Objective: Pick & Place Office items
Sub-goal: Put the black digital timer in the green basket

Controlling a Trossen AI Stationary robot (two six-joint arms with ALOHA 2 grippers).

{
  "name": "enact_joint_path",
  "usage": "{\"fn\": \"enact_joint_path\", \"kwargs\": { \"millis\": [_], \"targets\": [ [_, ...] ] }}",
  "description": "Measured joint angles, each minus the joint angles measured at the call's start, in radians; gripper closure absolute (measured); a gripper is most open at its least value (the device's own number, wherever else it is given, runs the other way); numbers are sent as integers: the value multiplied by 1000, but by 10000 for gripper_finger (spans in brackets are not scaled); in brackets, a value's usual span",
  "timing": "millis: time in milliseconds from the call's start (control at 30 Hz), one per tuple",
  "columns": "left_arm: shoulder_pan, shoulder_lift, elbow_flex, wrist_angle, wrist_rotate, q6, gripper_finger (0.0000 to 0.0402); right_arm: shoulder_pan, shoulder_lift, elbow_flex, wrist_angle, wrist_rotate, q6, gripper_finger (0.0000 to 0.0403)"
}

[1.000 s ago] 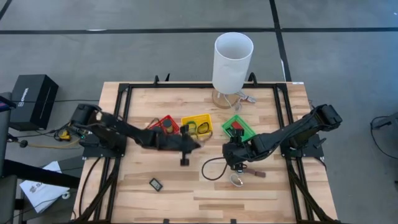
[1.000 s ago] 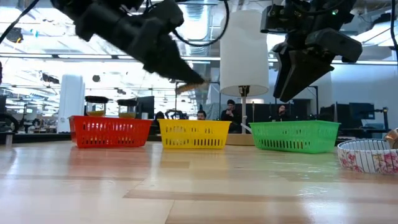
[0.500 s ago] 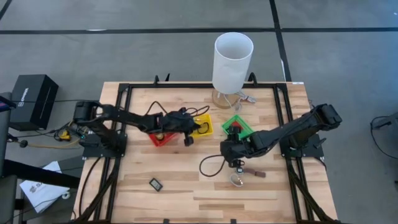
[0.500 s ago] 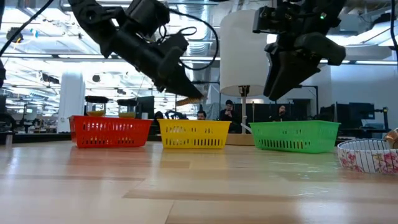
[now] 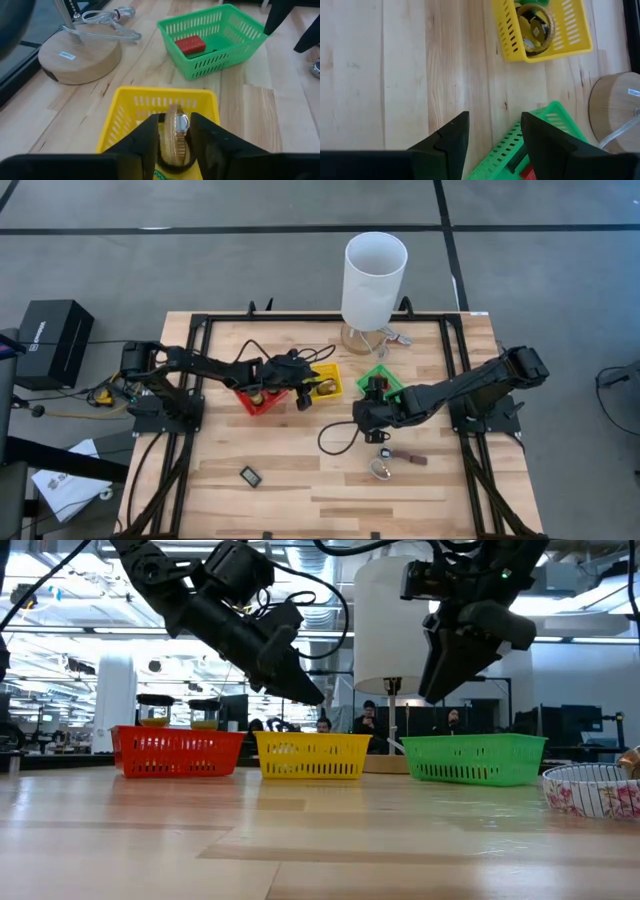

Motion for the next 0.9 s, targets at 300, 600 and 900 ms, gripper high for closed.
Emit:
{"fn": "enact_joint_path", "kwargs": {
  "millis": [300, 600, 900],
  "targets": [
    [-1, 0, 0, 0, 3, 0, 281, 9, 0, 0, 22, -117, 3, 232],
    [-51, -14, 0, -8, 168, -53, 292, 9, 0, 0, 116, -139, 2, 232],
    [-334, -45, 0, -56, 299, 2, 290, 23, 0, 0, 125, -152, 5, 232]
  ]
}}
